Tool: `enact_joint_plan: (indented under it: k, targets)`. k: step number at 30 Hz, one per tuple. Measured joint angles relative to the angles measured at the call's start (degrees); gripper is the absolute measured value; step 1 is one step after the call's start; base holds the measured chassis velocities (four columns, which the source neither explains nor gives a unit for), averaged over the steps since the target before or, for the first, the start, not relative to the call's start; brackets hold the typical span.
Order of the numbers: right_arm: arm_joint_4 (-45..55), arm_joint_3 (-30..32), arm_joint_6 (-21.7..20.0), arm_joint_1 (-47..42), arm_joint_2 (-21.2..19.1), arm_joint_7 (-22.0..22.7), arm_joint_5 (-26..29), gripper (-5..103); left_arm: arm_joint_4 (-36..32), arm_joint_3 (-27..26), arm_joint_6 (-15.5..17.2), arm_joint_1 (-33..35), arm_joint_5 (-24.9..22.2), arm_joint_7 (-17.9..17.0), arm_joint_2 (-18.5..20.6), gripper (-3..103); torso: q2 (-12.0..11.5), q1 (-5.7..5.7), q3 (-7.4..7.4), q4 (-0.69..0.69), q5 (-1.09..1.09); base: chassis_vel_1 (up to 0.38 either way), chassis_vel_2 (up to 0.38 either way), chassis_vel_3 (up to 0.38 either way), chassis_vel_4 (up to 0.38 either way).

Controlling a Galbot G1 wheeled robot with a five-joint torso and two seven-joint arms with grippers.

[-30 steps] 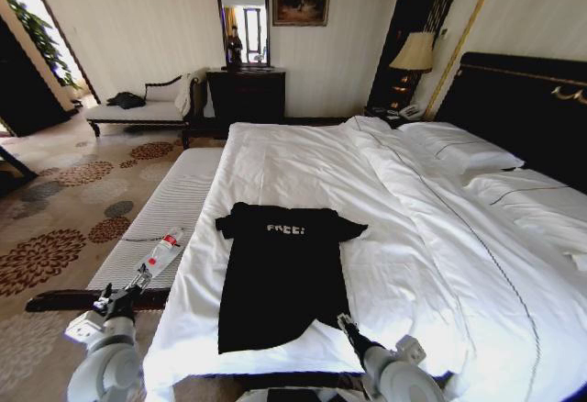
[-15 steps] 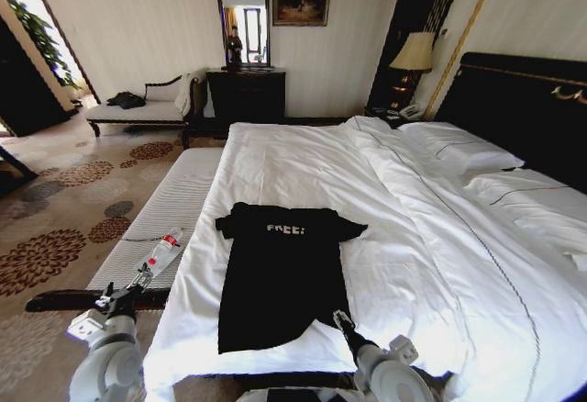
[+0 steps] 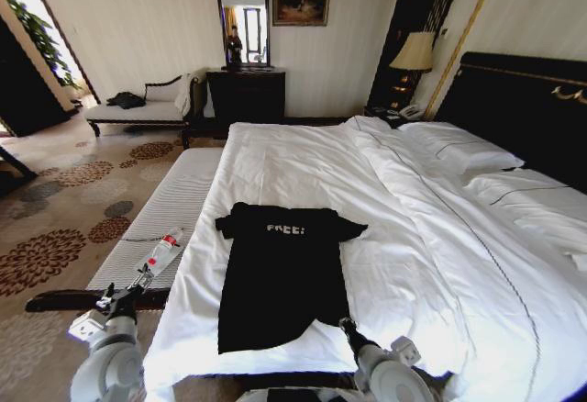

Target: Fold the clothes on the bed.

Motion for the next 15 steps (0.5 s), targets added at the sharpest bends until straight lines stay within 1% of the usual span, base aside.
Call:
enact_joint_plan:
  k: [1,3,4,7,9,10,11,12,15]
  targets:
    - [0.67,0.22,-0.08,0.14,-0.1,0.27,0.24,5,0.12,0.65,0.31,0.48,0.84,0.29,0.06,100,0.0,0.0,0.0,0.0,0.0,0.0,0.0,0.0,0.0]
    - [2.22,0.87,-0.31,0.64,-0.4,0.91,0.9,1,0.72,2.9,0.89,2.86,4.78,2.84,1.19,100,0.0,0.0,0.0,0.0,0.0,0.0,0.0,0.0,0.0]
    - [2.22,0.87,-0.31,0.64,-0.4,0.91,0.9,1,0.72,2.9,0.89,2.86,4.78,2.84,1.19,100,0.0,0.0,0.0,0.0,0.0,0.0,0.0,0.0,0.0]
    - [4.18,1.55,-0.71,0.67,-0.91,1.78,1.97,0,1.38,6.02,0.87,6.36,8.44,8.45,4.09,100,0.0,0.0,0.0,0.01,0.0,0.0,0.0,0.0,0.0]
    - [4.56,1.61,-0.76,0.55,-0.96,1.88,2.11,0,1.48,6.33,0.81,6.62,8.73,9.01,4.49,100,0.0,0.0,0.0,0.01,0.0,0.0,0.0,0.0,0.0]
    - [5.94,1.71,-0.94,0.08,-1.1,2.2,2.57,0,1.94,7.68,0.47,7.6,9.88,11.1,6.11,100,0.0,0.0,0.0,0.0,0.0,0.0,0.0,0.0,0.0]
    - [7.05,1.73,-1.1,-0.3,-1.17,2.44,2.85,0,2.2,8.8,0.27,8.18,10.63,12.24,7.2,100,0.0,0.0,0.0,0.0,0.0,0.0,0.0,0.0,0.0]
    - [7.05,1.73,-1.1,-0.3,-1.17,2.44,2.85,0,2.2,8.8,0.27,8.18,10.63,12.24,7.2,100,0.0,0.0,0.0,0.0,0.0,0.0,0.0,0.0,0.0]
    - [8.72,1.82,-1.38,-1.32,-1.35,3.22,3.12,0,2.39,13.81,-0.34,10.57,12.56,15.55,10.96,100,0.0,0.0,0.0,0.0,-0.02,0.0,0.0,0.0,0.0]
